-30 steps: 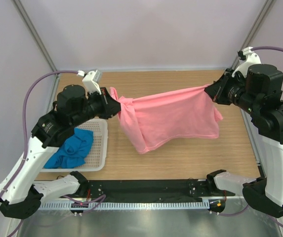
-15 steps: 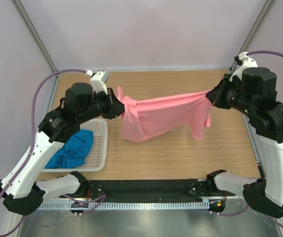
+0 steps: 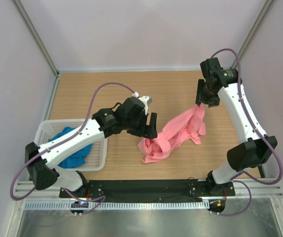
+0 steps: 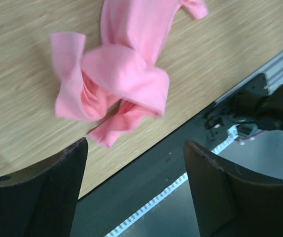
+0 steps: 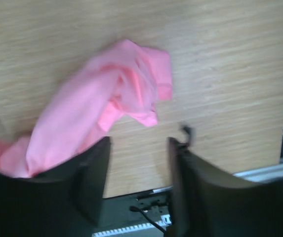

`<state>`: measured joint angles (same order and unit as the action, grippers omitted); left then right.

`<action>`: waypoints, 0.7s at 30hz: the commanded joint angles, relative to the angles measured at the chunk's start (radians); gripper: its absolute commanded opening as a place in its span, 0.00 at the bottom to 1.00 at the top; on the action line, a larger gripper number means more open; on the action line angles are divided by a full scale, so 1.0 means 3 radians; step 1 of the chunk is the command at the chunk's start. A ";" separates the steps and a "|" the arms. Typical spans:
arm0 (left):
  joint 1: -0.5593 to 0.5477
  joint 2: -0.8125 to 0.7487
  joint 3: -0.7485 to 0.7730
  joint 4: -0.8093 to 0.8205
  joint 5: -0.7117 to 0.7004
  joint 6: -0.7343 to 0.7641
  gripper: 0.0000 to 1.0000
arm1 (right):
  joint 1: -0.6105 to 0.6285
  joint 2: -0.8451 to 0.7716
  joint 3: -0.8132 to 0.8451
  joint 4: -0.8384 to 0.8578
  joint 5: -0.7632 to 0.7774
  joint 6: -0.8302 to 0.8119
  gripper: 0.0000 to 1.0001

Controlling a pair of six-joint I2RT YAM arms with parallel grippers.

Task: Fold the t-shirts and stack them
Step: Flatten the tshirt out

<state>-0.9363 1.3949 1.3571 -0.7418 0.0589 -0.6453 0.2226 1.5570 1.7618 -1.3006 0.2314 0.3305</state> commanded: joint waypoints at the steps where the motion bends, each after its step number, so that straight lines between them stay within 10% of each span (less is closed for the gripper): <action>1: 0.0007 -0.0236 0.0037 -0.0043 -0.0329 0.0125 0.90 | -0.0098 -0.0092 -0.0105 -0.0067 0.0185 -0.0135 0.63; 11: 0.0779 -0.0059 -0.0274 -0.0232 0.0299 0.0162 0.85 | 0.0658 -0.0684 -0.1411 0.0622 -0.1423 0.0370 0.73; 21: 0.0897 0.1026 -0.0295 0.0115 0.0596 0.0239 0.81 | 0.1400 -0.0849 -0.2636 0.1635 -0.1994 0.1143 0.76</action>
<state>-0.6880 1.6726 1.2434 -0.7452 0.1814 -0.5911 0.5720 1.3067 0.9970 -0.9562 -0.3004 0.5720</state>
